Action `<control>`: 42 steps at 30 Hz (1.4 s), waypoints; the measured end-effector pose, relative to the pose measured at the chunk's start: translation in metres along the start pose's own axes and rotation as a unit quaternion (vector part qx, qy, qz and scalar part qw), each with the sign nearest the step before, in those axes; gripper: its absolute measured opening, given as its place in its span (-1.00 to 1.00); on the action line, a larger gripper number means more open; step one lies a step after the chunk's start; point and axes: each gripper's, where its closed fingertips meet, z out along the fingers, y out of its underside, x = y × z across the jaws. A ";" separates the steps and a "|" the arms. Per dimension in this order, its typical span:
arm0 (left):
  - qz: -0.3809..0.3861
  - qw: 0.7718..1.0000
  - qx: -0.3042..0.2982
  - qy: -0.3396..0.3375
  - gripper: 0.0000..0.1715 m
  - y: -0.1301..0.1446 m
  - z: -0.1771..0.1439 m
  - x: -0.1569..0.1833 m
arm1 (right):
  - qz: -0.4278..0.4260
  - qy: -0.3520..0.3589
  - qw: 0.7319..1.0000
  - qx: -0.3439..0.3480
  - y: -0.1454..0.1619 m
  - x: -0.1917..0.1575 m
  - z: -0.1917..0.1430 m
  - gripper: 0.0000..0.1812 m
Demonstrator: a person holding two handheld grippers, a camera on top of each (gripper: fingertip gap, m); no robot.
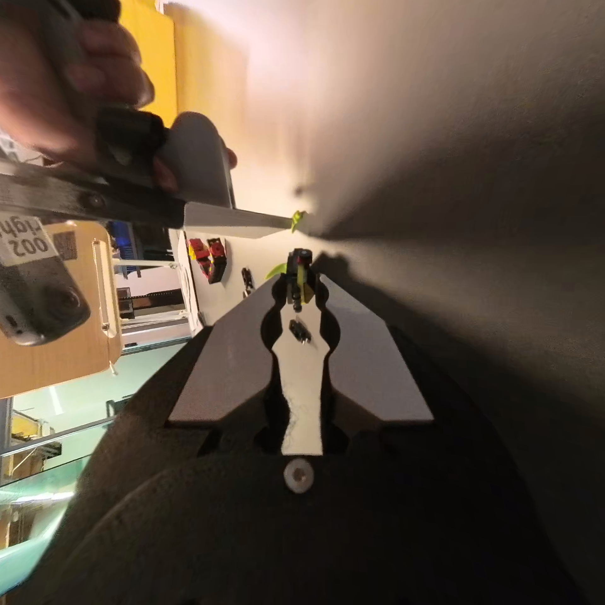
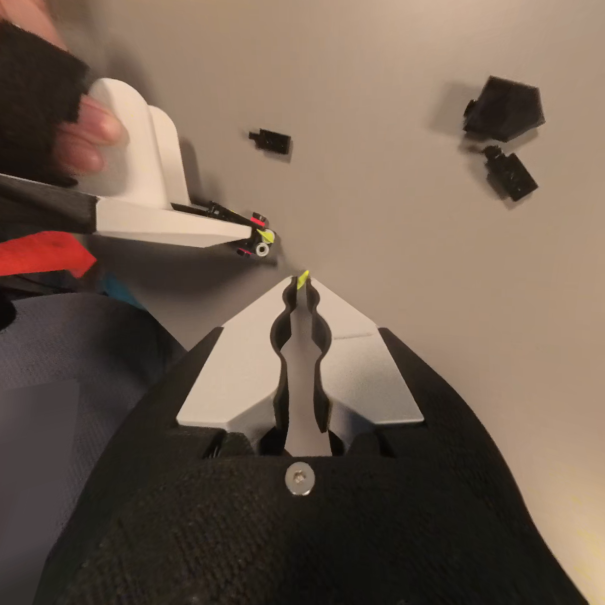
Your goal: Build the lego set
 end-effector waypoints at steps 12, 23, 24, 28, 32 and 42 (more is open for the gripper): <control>0.041 0.998 -0.034 -0.021 -0.82 0.004 -0.001 0.000 | -0.064 0.216 0.971 -0.075 0.001 0.002 0.003 -1.00; 0.015 0.997 -0.055 -0.044 -0.82 0.010 0.004 -0.006 | -0.080 0.168 0.978 0.096 -0.006 0.011 -0.006 -1.00; 0.006 0.997 -0.062 -0.047 -0.82 0.012 0.006 -0.007 | -0.082 0.159 0.975 0.134 -0.008 0.012 -0.008 -1.00; -0.033 0.997 -0.057 -0.047 -0.82 0.007 0.008 -0.009 | -0.091 0.094 0.953 0.272 -0.012 0.007 -0.019 -1.00; -0.099 0.991 -0.055 -0.071 -0.81 0.003 0.010 -0.021 | -0.110 0.041 0.907 0.405 -0.013 0.004 -0.046 -1.00; -0.118 0.983 -0.115 -0.077 -0.81 0.030 0.025 -0.022 | -0.207 0.032 0.919 0.333 0.015 0.007 -0.016 -0.67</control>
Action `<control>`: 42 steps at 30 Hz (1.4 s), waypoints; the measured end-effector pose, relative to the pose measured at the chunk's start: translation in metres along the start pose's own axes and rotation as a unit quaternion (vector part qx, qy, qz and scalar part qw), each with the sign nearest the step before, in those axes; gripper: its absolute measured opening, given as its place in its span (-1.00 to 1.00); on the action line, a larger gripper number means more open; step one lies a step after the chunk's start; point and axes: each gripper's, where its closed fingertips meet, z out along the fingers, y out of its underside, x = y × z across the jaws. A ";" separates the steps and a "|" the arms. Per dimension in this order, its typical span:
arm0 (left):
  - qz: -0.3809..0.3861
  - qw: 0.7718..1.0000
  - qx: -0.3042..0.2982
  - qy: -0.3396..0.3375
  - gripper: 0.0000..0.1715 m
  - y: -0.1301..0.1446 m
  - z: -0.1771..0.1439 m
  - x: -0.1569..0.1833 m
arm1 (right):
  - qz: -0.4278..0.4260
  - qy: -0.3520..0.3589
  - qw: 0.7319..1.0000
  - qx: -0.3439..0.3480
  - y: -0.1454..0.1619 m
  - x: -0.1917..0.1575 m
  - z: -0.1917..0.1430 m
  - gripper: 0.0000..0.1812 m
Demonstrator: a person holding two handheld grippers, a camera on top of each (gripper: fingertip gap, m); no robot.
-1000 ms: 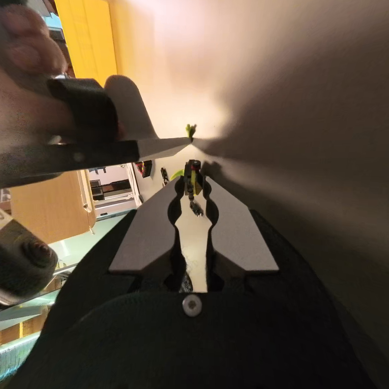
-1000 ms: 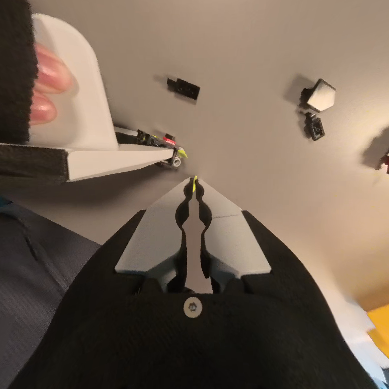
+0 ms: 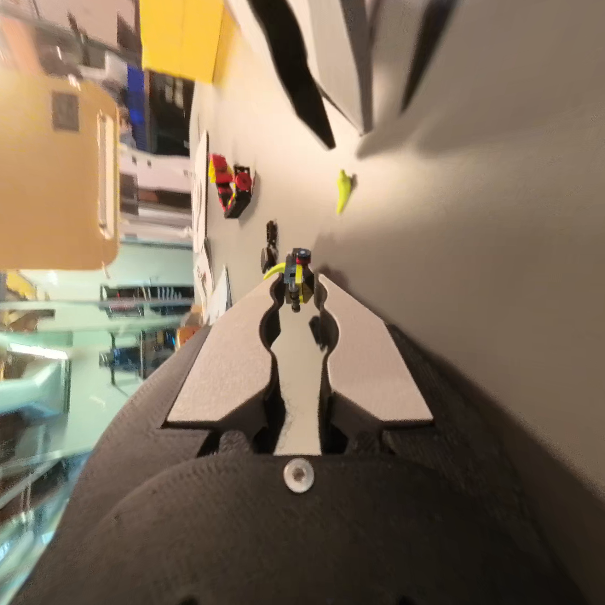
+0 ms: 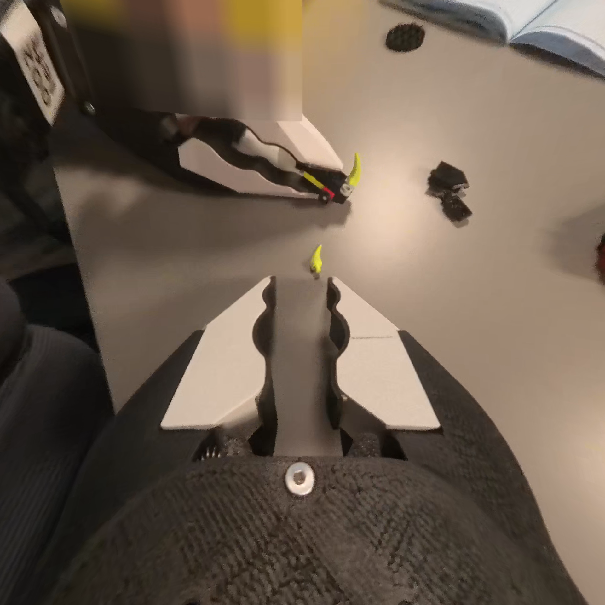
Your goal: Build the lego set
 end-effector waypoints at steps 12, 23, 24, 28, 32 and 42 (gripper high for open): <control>0.037 0.999 0.013 0.015 -0.67 0.000 -0.017 0.002 | -0.110 0.005 0.991 -0.082 -0.004 0.012 0.016 -0.88; -0.061 0.994 -0.072 0.058 -0.37 0.014 -0.045 0.002 | -0.211 0.001 0.976 -0.062 -0.006 0.013 0.016 -0.97; -0.088 0.991 -0.079 0.057 -0.30 0.015 -0.050 0.002 | -0.231 0.017 0.972 -0.042 -0.009 0.015 0.014 -0.97; -0.248 0.967 -0.052 0.002 -0.21 0.000 -0.067 -0.012 | -0.318 0.084 0.940 0.094 -0.028 0.015 -0.010 -0.97; -0.488 0.866 0.047 -0.094 -0.60 -0.047 -0.062 -0.047 | -0.429 0.217 0.854 0.197 -0.042 0.026 -0.047 -0.97; -0.799 0.542 0.260 -0.021 -0.76 -0.113 0.010 -0.085 | -0.565 0.445 0.657 0.228 -0.061 0.043 -0.102 -0.97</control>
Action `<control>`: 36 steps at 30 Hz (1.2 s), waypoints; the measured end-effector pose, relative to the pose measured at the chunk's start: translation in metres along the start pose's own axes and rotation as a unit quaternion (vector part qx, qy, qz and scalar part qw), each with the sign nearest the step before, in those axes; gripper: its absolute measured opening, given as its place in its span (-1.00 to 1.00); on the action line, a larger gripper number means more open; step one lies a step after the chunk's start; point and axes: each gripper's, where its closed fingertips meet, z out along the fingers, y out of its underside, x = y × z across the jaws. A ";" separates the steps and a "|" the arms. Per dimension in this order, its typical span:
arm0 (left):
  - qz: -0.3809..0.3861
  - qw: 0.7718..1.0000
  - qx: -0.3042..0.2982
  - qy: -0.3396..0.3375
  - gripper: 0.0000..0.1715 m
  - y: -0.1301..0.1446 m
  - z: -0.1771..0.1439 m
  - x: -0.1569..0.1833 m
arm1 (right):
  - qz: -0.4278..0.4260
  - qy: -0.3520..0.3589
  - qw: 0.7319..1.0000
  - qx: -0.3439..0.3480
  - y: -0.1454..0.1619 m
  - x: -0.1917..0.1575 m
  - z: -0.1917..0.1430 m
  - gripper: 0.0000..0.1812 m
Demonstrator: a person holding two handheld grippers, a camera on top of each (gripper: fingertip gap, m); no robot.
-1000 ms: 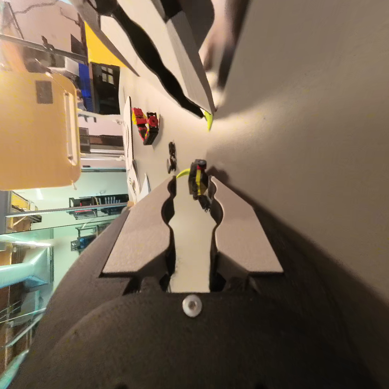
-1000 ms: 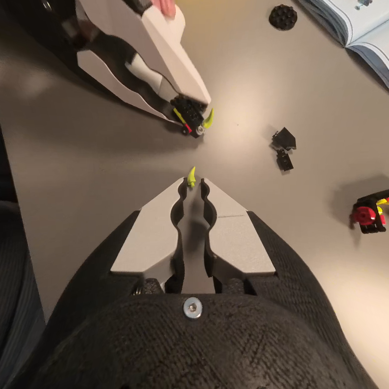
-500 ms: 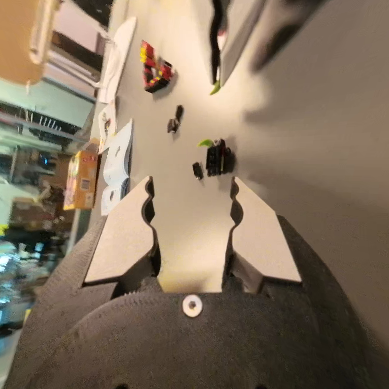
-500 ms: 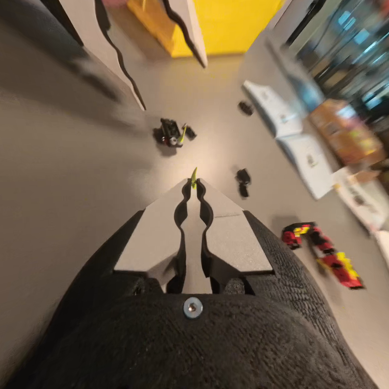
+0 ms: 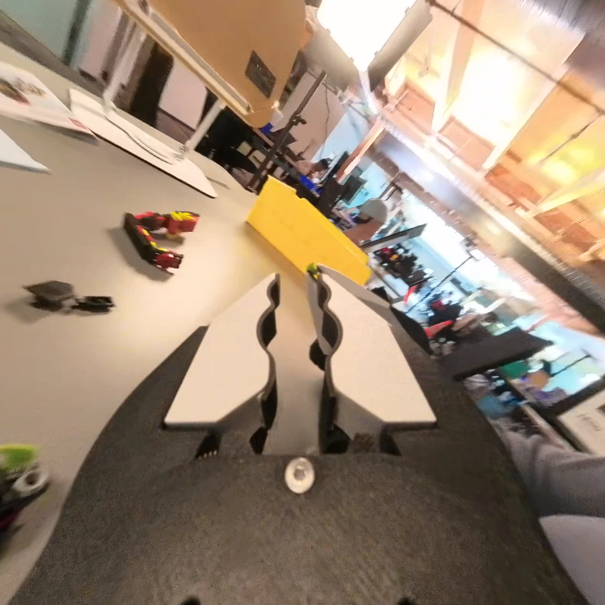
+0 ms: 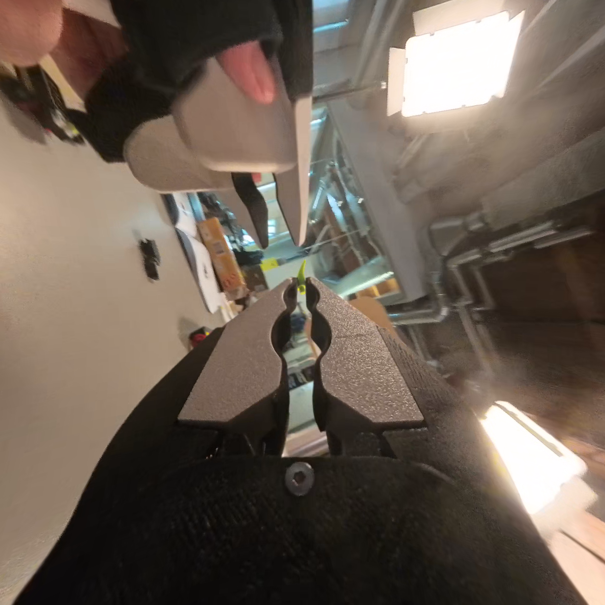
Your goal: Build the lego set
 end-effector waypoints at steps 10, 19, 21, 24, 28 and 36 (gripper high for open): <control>-0.048 0.998 -0.006 0.034 -0.88 -0.004 0.019 0.012 | -0.151 0.060 0.987 -0.014 -0.008 0.006 -0.002 -0.97; -0.016 0.998 -0.052 0.032 -1.00 -0.001 0.019 0.008 | -0.119 0.029 0.992 -0.017 -0.005 -0.004 0.001 -0.97; 0.063 0.994 -0.079 0.036 -1.00 -0.003 0.019 0.010 | -0.011 0.002 1.000 -0.028 0.004 -0.001 0.001 -0.87; 0.164 0.971 -0.161 0.068 -1.00 0.000 0.016 0.015 | 0.237 -0.103 0.966 -0.007 0.017 -0.004 -0.003 -0.81; 0.251 0.919 -0.276 0.131 -1.00 0.013 0.005 0.024 | 0.554 -0.322 0.764 0.080 -0.002 -0.009 -0.027 -0.87; 0.265 0.847 -0.423 0.185 -1.00 0.044 0.001 0.036 | 0.659 -0.460 0.586 0.102 -0.025 -0.013 -0.048 -0.87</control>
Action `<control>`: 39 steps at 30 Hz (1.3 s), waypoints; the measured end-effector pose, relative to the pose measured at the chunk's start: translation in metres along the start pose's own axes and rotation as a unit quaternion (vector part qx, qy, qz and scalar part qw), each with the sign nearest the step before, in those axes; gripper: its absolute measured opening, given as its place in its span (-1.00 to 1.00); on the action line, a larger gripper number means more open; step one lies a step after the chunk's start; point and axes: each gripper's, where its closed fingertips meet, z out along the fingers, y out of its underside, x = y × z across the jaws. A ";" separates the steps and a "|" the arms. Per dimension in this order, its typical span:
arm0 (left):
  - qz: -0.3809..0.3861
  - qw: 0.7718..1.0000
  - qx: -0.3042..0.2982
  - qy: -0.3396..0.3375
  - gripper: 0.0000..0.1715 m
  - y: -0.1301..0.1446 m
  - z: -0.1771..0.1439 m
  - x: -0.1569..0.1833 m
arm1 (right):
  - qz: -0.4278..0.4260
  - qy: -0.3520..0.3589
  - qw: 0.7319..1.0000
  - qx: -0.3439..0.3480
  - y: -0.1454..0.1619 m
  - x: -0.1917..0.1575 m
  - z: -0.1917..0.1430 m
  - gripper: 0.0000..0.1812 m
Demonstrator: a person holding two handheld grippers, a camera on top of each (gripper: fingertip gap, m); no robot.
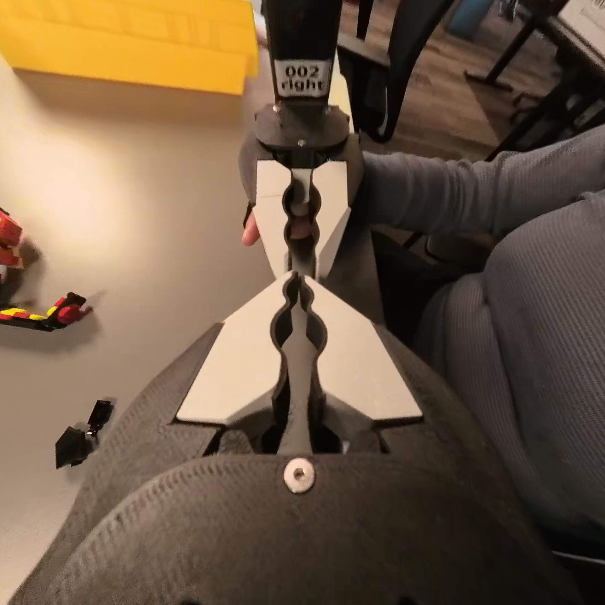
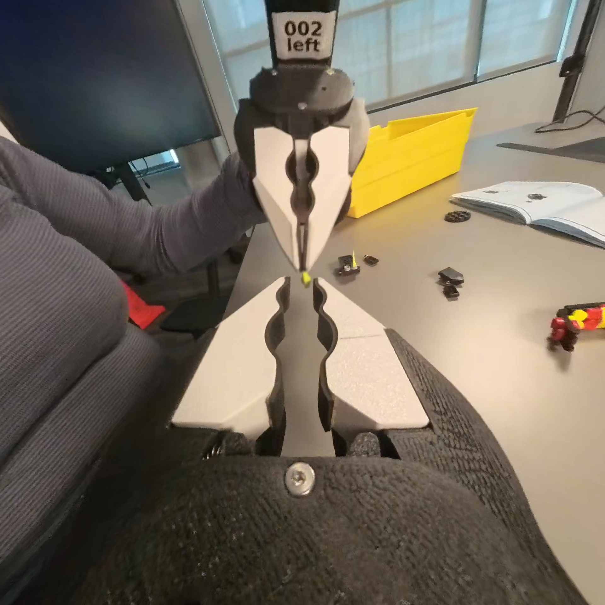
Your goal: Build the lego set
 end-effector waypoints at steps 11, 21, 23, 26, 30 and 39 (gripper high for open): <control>-0.024 0.998 0.025 -0.044 -0.88 -0.014 0.000 -0.010 | 0.015 0.032 0.998 0.046 -0.016 0.013 -0.011 -0.98; -0.030 0.927 0.343 -0.146 -0.86 -0.072 -0.005 0.003 | 0.054 -0.052 0.958 0.276 -0.079 -0.006 -0.048 -0.99; -0.036 0.921 0.361 -0.142 -0.88 -0.074 -0.001 0.003 | 0.060 -0.055 0.955 0.285 -0.080 -0.005 -0.051 -0.99; -0.042 0.919 0.372 -0.123 -0.94 -0.075 0.002 0.005 | 0.056 -0.050 0.956 0.283 -0.080 -0.005 -0.050 -0.98; -0.051 0.919 0.372 -0.117 -0.93 -0.075 0.004 0.003 | 0.049 -0.045 0.959 0.277 -0.078 -0.005 -0.048 -0.99; -0.046 0.933 0.337 -0.116 -1.00 -0.069 0.006 0.003 | 0.030 -0.027 0.965 0.259 -0.074 -0.003 -0.046 -0.98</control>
